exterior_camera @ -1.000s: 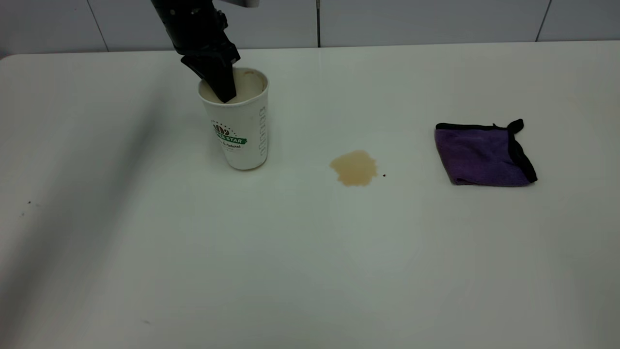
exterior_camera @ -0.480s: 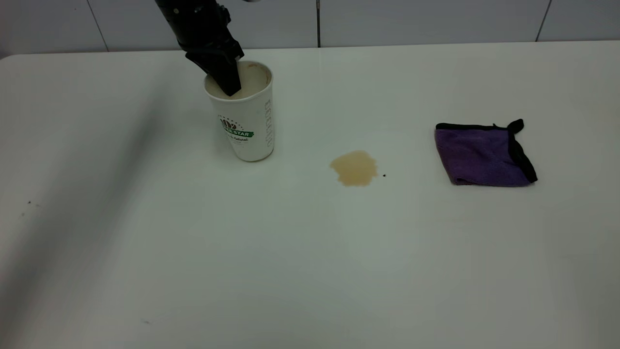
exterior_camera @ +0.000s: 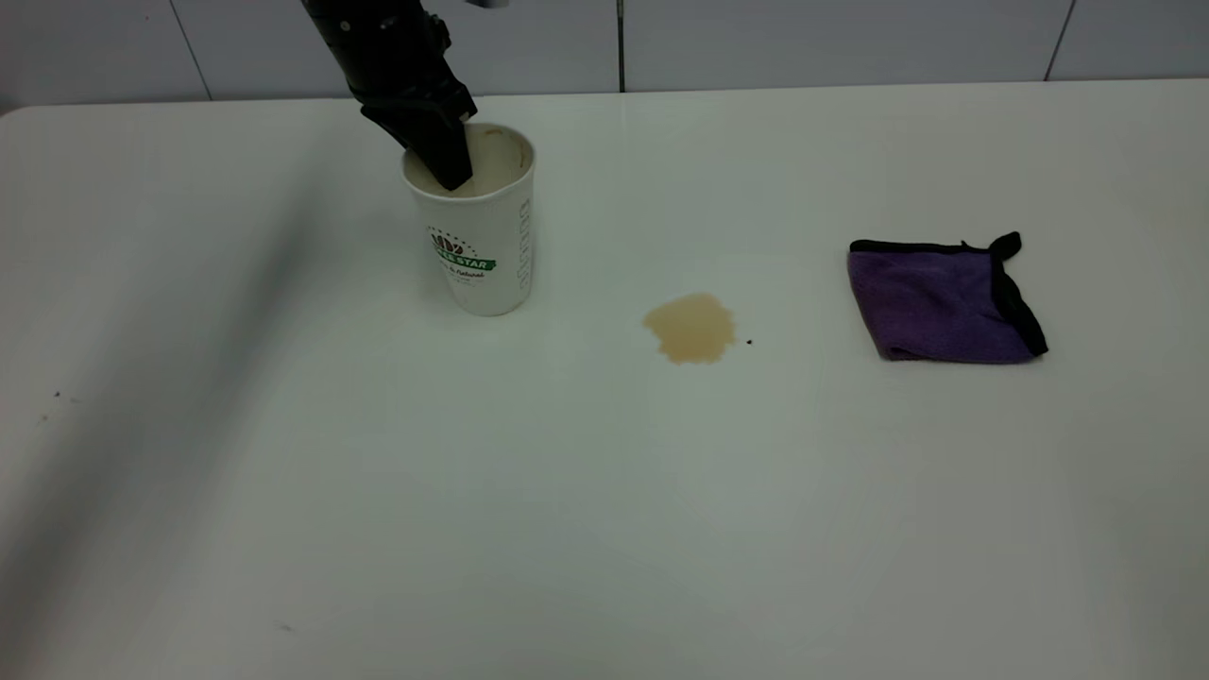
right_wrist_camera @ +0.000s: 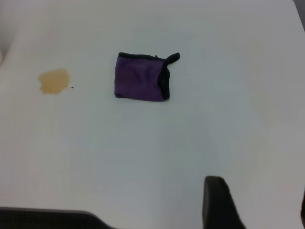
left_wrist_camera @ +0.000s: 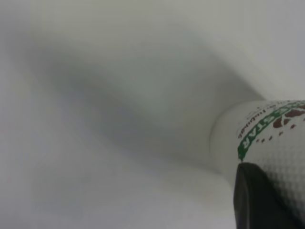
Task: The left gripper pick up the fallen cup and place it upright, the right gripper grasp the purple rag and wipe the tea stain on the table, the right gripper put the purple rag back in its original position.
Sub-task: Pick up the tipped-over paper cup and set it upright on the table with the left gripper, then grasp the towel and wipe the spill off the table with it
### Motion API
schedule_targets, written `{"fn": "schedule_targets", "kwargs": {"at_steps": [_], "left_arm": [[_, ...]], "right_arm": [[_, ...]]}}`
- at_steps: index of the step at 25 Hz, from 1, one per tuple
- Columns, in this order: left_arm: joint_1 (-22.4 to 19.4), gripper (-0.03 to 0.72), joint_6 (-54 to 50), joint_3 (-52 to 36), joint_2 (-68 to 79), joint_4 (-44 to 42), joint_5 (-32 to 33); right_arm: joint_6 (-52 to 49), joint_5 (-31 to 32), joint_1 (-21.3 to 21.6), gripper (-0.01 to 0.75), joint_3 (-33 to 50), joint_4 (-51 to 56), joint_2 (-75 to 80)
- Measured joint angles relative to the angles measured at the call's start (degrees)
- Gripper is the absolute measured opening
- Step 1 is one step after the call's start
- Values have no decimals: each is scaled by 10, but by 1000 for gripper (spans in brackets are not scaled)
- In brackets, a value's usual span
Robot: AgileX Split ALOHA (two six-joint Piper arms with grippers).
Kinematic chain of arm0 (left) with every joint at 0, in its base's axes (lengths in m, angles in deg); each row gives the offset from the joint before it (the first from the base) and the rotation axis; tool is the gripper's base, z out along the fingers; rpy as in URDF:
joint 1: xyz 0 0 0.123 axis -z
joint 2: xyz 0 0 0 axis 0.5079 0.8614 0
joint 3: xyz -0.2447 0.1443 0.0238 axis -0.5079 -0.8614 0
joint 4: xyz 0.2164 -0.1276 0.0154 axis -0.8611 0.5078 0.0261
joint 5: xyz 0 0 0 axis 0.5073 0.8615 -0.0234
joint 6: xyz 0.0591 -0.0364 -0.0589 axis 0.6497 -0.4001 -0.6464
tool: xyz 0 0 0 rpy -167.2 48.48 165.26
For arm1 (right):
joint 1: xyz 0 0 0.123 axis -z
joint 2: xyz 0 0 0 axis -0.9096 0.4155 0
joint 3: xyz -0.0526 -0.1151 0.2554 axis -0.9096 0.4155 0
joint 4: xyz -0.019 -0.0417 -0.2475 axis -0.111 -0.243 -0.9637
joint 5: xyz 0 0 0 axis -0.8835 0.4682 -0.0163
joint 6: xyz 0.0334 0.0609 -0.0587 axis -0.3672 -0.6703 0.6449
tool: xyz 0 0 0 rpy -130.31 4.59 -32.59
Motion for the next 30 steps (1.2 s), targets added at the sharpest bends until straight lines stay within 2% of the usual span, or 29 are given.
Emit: {"fn": "schedule_targets", "kwargs": {"at_steps": [6,10,18,22,30], "left_arm": [[0,350,0,0,1,1,1],[0,453,-4,0,-12,2,15],[0,476,-16,0,-103,-1,88],[0,476,-52,0,-181,-11,88],[0,476,-177,0,-364,-97,88]], "right_arm": [[0,0,0,444,0,0,0],[0,0,0,444,0,0,0],[0,0,0,444,0,0,0],[0,0,0,444,0,0,0],[0,0,0,444,0,0,0]]}}
